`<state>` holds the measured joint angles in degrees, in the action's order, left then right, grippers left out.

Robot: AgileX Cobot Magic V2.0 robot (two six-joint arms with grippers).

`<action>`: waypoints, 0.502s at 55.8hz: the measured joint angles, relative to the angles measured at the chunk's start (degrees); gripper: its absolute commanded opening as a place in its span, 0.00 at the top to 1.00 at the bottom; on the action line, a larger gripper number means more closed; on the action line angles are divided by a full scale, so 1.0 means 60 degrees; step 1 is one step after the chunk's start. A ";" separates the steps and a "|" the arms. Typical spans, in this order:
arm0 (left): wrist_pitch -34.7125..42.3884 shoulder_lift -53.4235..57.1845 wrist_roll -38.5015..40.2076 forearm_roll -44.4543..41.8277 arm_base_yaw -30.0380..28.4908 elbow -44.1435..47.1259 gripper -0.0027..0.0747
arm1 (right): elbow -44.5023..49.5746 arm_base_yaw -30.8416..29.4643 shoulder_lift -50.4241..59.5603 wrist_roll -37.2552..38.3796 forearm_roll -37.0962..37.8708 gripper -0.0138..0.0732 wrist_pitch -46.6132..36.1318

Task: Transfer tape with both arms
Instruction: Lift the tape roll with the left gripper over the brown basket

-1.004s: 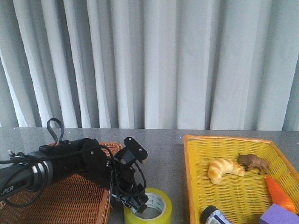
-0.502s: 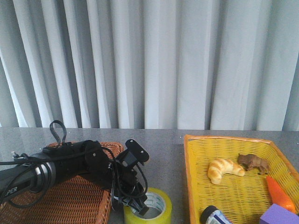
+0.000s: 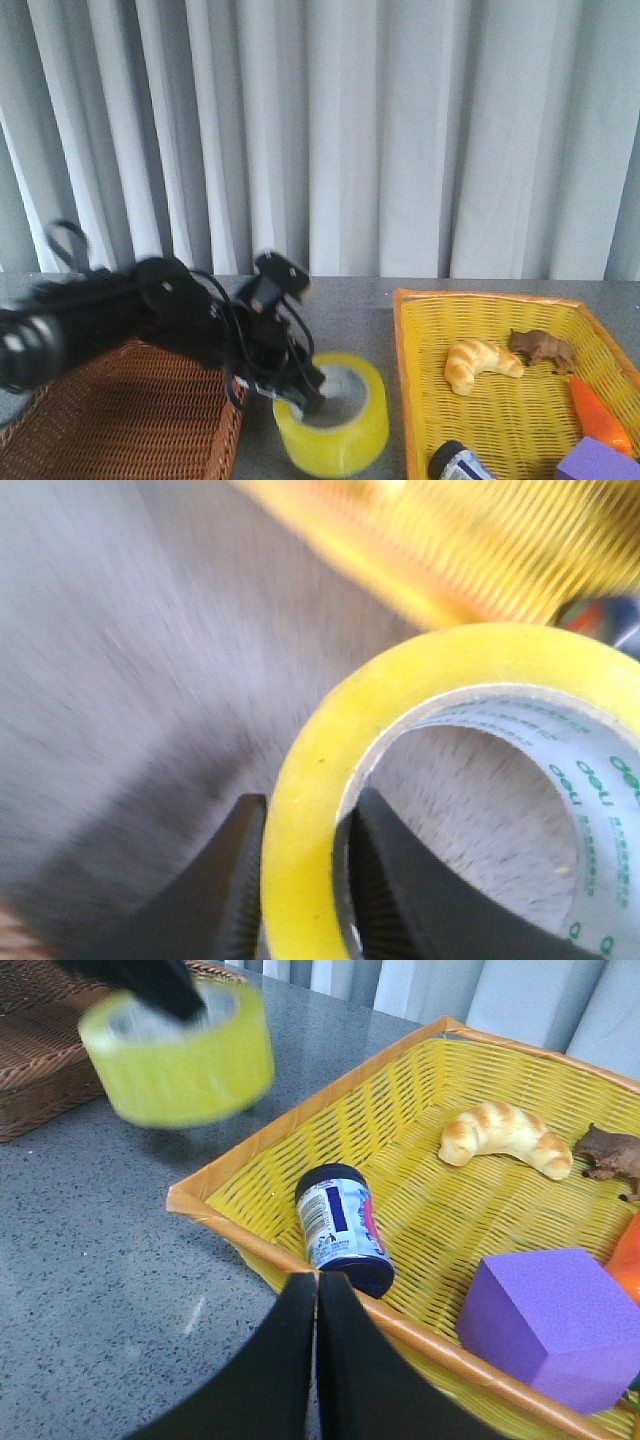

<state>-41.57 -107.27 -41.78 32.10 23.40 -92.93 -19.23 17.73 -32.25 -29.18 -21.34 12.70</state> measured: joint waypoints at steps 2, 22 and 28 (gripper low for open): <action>-0.0026 0.0297 0.0000 -0.0115 -0.0034 0.0000 0.96 | 0.0000 0.0000 0.0000 0.0000 0.0000 0.85 0.0000; -0.0522 0.2736 0.1302 -0.3343 -0.1537 -0.0017 0.96 | 0.0000 0.0000 0.0000 0.0000 0.0000 0.85 0.0000; -0.0744 0.2432 0.2041 -0.3995 -0.2185 -0.0017 0.96 | 0.0000 0.0000 0.0000 0.0000 0.0000 0.85 0.0000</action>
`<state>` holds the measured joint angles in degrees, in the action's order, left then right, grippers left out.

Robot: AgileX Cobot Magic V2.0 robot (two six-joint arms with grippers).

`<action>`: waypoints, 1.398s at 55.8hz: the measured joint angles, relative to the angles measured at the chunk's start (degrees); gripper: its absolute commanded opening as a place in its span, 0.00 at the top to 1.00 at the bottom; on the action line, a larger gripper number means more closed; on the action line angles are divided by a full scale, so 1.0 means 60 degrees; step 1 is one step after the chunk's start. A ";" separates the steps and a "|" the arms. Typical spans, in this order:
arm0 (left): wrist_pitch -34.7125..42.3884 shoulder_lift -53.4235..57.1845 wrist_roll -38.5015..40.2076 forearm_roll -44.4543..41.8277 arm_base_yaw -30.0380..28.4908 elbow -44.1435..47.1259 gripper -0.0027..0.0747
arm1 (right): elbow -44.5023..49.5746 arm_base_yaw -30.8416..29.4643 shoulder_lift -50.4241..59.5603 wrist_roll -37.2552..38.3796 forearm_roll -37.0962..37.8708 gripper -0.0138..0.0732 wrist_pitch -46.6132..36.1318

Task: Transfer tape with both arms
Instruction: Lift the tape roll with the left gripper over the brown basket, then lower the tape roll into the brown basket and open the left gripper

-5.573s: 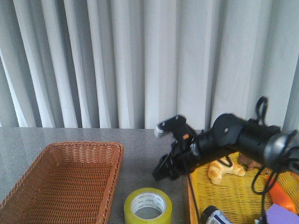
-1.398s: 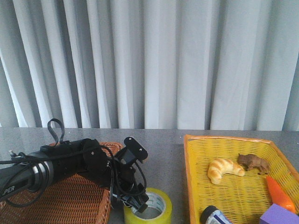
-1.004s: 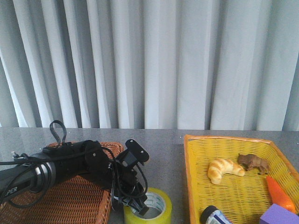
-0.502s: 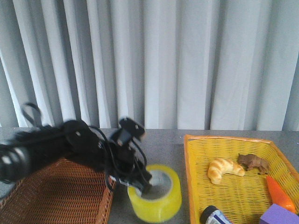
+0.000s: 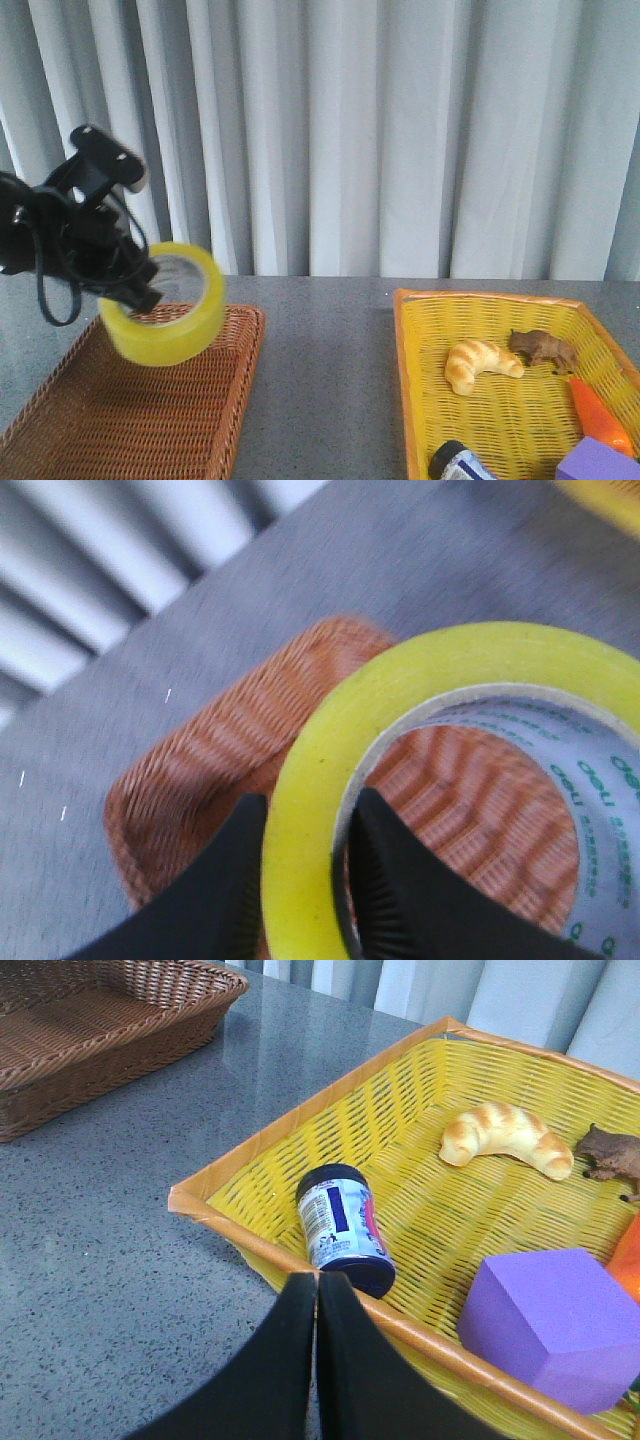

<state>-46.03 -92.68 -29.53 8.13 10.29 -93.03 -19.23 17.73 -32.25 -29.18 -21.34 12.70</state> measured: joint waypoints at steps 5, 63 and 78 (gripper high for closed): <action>-0.0082 -0.0532 0.0212 -0.0130 -0.0377 0.0000 0.96 | 0.0000 0.0000 0.0000 0.0000 0.0000 0.85 0.0000; -0.1519 -0.2762 0.0999 -0.0113 -0.0717 0.0000 0.81 | 0.0000 0.0000 0.0000 0.0000 0.0000 0.85 0.0073; -0.1540 -0.2753 0.1585 -0.0099 -0.0717 0.0000 0.54 | 0.0000 0.0000 0.0000 0.0003 0.0000 0.85 0.0073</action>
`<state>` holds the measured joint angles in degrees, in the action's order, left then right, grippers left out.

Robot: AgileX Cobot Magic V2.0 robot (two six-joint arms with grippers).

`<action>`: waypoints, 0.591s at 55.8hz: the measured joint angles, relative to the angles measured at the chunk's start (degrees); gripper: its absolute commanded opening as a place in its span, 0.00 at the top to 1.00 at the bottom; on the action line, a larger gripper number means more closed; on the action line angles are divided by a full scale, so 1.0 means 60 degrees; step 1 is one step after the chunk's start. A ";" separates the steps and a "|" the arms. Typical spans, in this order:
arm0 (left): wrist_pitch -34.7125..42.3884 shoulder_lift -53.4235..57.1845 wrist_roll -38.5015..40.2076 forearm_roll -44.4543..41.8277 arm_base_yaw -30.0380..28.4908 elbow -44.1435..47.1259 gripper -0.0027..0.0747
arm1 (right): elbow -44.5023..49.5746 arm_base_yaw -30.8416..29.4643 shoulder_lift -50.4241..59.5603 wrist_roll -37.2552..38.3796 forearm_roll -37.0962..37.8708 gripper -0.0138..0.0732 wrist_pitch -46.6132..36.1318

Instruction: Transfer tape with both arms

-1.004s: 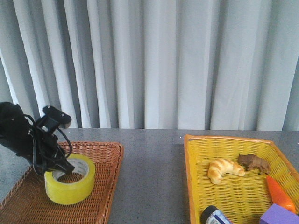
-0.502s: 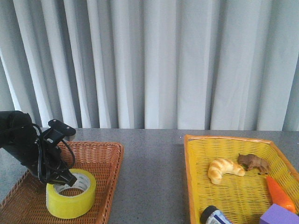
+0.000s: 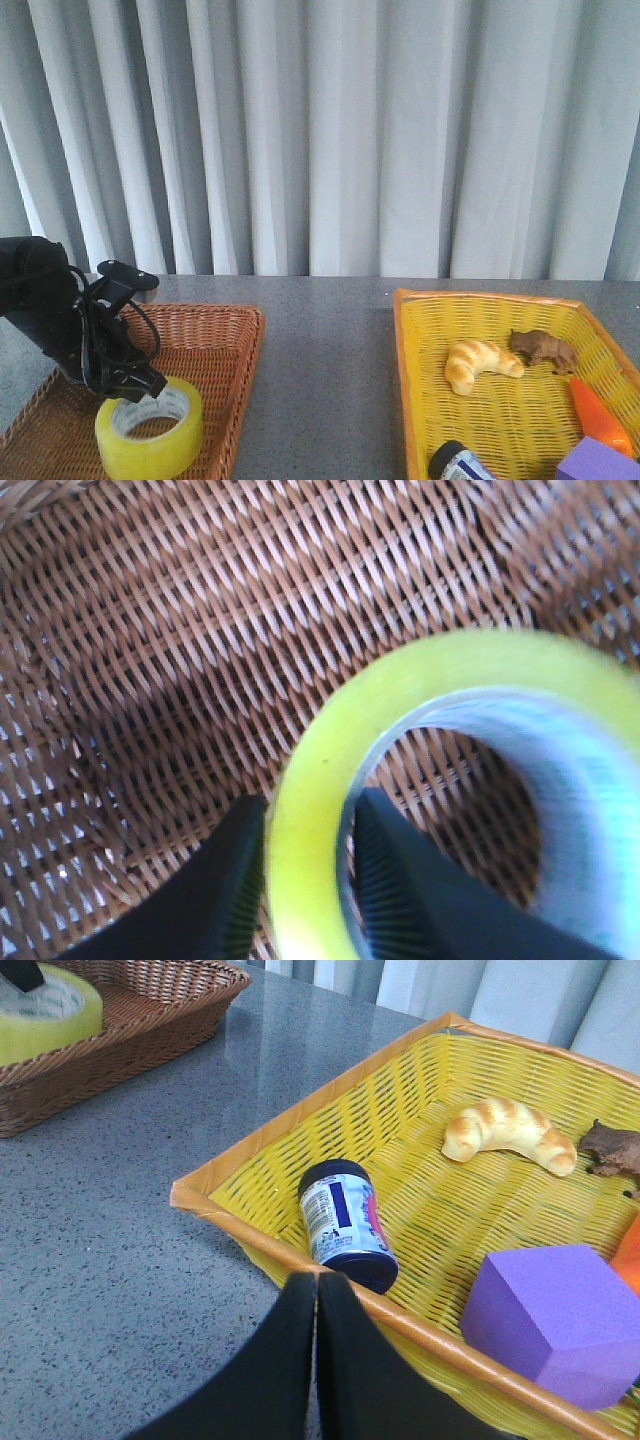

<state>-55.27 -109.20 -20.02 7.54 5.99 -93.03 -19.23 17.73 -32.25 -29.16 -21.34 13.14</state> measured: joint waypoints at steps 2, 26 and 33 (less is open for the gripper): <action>0.0007 0.0000 0.0102 0.0025 0.0000 0.0000 0.51 | 0.0000 0.0000 0.0000 0.0000 0.0000 0.85 0.0000; -0.0493 0.0416 0.0417 0.0047 0.0000 0.0000 0.48 | 0.0000 0.0000 0.0000 0.0000 0.0000 0.85 0.0004; -0.0437 0.1149 0.0533 0.0047 0.0000 0.0000 0.48 | 0.0000 0.0000 0.0000 0.0000 0.0000 0.85 0.0004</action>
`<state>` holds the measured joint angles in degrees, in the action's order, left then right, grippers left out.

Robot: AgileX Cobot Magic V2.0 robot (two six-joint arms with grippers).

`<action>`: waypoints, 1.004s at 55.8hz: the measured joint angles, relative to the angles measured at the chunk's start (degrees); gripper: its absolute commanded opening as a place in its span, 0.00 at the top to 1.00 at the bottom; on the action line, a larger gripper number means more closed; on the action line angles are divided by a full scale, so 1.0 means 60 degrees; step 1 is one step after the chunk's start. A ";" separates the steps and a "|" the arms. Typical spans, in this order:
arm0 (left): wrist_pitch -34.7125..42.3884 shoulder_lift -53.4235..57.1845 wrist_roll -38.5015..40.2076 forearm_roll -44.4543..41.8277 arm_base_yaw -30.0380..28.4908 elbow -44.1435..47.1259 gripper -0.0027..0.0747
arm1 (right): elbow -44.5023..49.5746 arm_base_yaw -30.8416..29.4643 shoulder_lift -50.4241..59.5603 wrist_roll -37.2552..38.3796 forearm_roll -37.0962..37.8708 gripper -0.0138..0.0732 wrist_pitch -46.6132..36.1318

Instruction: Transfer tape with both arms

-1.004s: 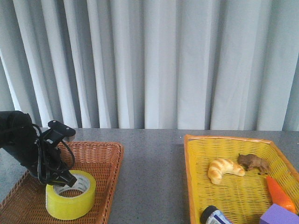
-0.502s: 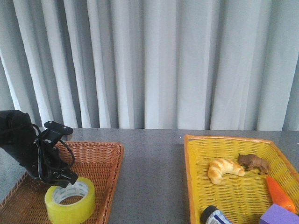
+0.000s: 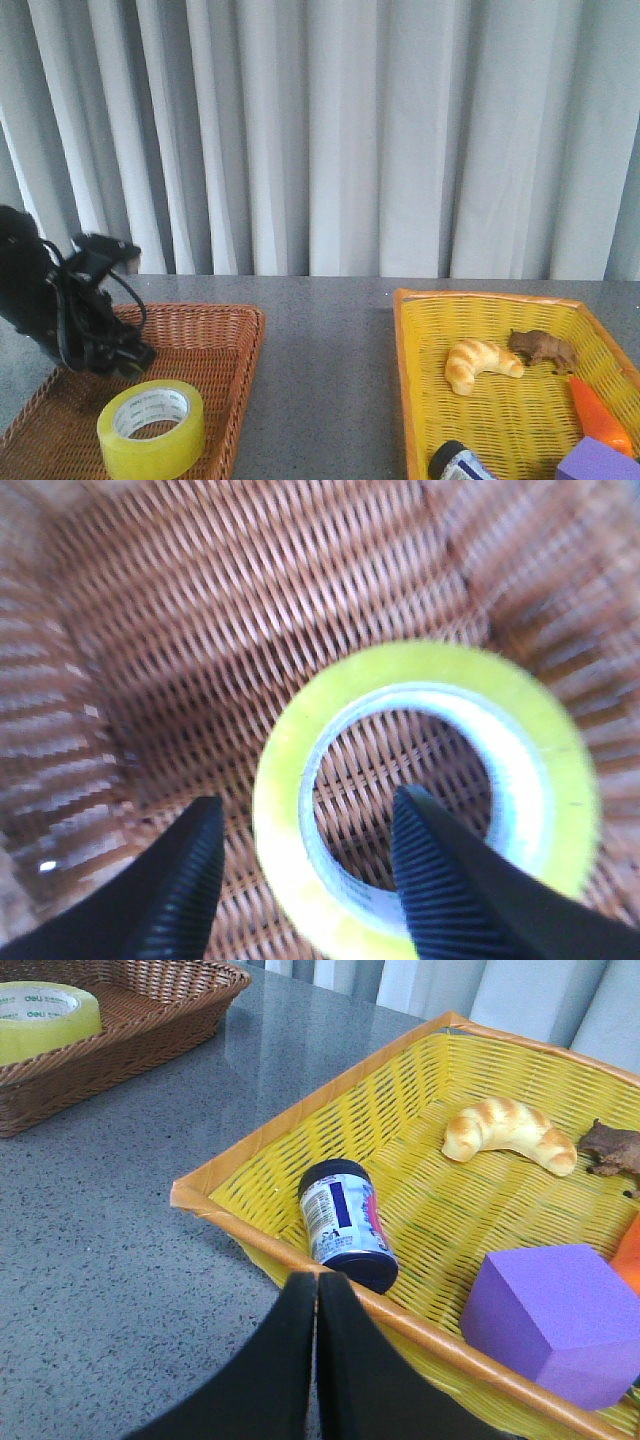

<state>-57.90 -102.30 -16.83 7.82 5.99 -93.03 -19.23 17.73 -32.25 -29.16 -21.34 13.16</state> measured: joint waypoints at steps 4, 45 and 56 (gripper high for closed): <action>0.0041 0.0550 0.0071 0.0000 0.0000 0.0000 0.49 | 0.0000 0.0000 0.0000 0.0000 0.0000 0.85 0.0000; -0.0536 0.6031 0.0381 0.1048 0.0000 0.0631 0.97 | 0.0000 0.0000 0.0000 0.0000 0.0000 0.85 0.0065; 0.0413 0.8611 0.0381 0.1359 0.0000 0.3713 0.97 | 0.0000 0.0000 0.0000 0.0000 0.0000 0.85 0.0076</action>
<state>-55.42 -50.64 -14.54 15.98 5.99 -70.76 -19.23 17.73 -32.25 -29.16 -21.34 13.62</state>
